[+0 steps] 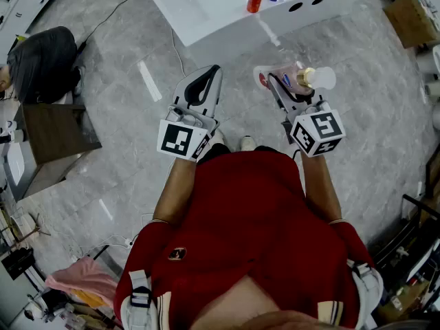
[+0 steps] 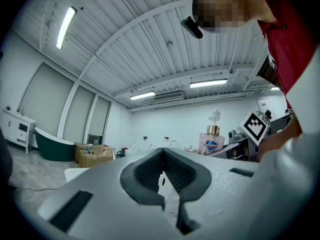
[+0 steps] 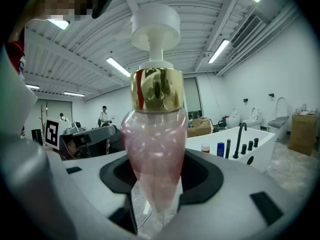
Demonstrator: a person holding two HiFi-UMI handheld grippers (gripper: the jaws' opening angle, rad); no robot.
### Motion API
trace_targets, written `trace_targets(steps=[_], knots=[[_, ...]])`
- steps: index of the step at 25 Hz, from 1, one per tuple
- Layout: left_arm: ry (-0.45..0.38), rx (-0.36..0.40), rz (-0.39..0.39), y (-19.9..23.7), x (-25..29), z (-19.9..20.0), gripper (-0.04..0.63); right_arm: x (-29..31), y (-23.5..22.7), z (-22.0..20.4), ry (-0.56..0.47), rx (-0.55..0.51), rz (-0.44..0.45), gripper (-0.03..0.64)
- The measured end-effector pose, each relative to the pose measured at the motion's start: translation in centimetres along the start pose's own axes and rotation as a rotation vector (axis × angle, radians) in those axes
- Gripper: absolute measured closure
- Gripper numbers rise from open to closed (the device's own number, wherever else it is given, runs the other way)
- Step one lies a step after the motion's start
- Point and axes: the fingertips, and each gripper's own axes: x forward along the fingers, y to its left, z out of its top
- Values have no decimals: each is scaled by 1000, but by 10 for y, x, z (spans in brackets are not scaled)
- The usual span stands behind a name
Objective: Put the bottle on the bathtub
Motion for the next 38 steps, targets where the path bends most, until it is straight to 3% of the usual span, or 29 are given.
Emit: trace_targets(steps=[14,28,38], knots=[[-6,-18,-3,45,-21,-4,589,36,23,2,20,9,-14,400],[-9,-42,-77,106,-39,-8,589,76,49,4,6,37,-122,401],[-16,-101,-111,129,-42,-19,589,84,62,1,37,49,-172,400]])
